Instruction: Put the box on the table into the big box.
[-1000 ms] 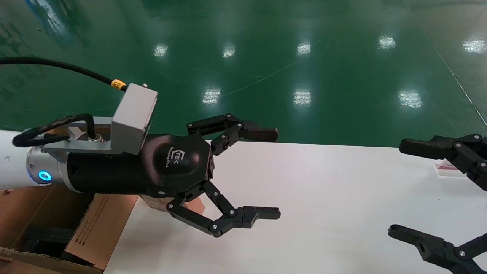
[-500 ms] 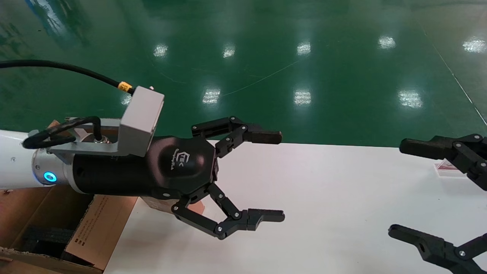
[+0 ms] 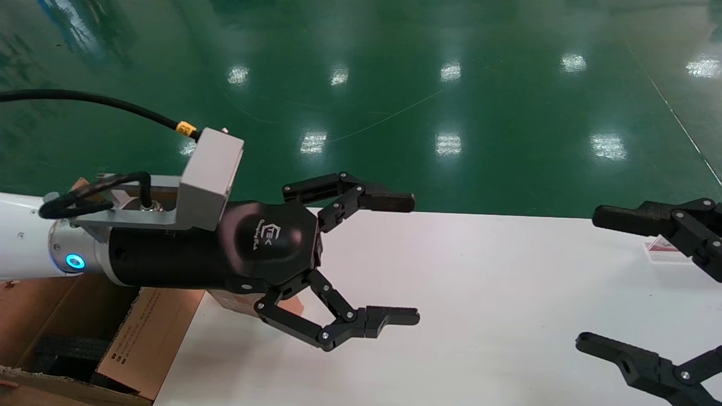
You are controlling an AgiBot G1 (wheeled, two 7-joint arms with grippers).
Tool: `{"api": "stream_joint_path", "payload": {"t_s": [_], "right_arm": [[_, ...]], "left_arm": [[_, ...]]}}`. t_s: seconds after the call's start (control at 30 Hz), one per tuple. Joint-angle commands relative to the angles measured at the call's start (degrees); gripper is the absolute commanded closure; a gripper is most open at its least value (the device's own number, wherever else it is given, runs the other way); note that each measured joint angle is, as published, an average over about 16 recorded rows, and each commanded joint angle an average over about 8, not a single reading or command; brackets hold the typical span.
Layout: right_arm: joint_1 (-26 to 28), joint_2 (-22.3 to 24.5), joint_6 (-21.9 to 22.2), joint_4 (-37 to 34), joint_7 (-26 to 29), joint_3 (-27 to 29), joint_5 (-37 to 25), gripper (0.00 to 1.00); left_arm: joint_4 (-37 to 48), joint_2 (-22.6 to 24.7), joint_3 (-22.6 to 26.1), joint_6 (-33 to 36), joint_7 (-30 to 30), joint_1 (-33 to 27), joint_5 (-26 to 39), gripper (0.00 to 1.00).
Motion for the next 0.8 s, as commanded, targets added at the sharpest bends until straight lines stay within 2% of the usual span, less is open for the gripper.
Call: {"api": "stream_joint_path", "payload": {"t_s": [0.03, 0.43, 0.8], "right_arm": [[0.0, 0.0, 0.0, 0.0, 0.0, 0.0, 0.0, 0.00], [0.0, 0.0, 0.0, 0.0, 0.0, 0.0, 0.0, 0.00], [0.0, 0.0, 0.0, 0.0, 0.0, 0.0, 0.0, 0.00]], "left_arm": [[0.0, -0.1, 0.0, 0.0, 0.1, 0.1, 0.2, 0.00], [1.1, -0.9, 0.6, 0.0, 2.1, -0.4, 3.5, 0.00], [5.8, -1.8, 1.8, 0.7, 5.6, -1.2, 8.7, 0.00]]}}
